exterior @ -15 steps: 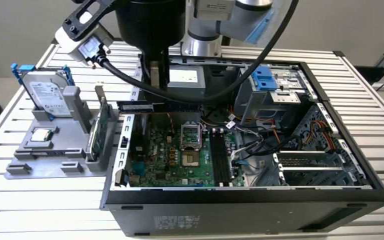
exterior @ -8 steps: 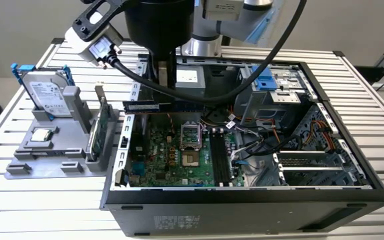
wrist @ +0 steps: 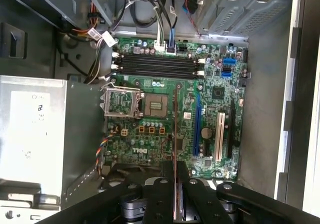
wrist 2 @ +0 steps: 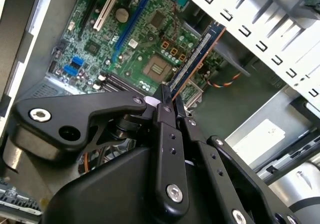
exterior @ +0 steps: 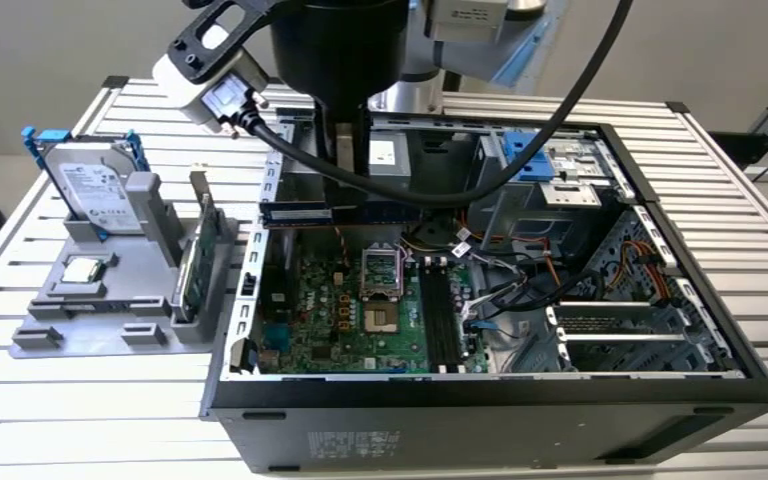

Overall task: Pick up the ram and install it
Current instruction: 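Pick up the ram and move it above insertion slot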

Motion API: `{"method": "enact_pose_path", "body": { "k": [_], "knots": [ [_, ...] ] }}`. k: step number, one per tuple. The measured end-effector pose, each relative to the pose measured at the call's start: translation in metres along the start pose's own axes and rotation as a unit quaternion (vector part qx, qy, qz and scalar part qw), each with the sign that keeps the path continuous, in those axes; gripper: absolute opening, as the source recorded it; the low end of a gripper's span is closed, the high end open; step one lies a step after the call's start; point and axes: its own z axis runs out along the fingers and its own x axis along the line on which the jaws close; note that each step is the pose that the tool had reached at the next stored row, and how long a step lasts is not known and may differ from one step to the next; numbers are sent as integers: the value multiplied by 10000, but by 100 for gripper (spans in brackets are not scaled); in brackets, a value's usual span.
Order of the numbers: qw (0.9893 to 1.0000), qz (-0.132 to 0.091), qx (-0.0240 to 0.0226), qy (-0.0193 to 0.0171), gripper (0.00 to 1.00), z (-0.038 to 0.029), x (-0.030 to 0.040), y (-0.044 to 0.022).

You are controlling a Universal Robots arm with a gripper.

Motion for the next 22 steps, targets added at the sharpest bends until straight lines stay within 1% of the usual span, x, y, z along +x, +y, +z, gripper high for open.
{"method": "enact_pose_path", "body": {
  "k": [5, 16, 19, 22],
  "knots": [
    [10000, 36, 0, -1, 0, 2, -3, 63],
    [10000, 60, 1, -2, 0, 8, -12, 233],
    [9999, 101, 1, -4, 0, 9, -14, 266],
    [9999, 166, 2, -6, 0, 10, -15, 283]
  ]
}}
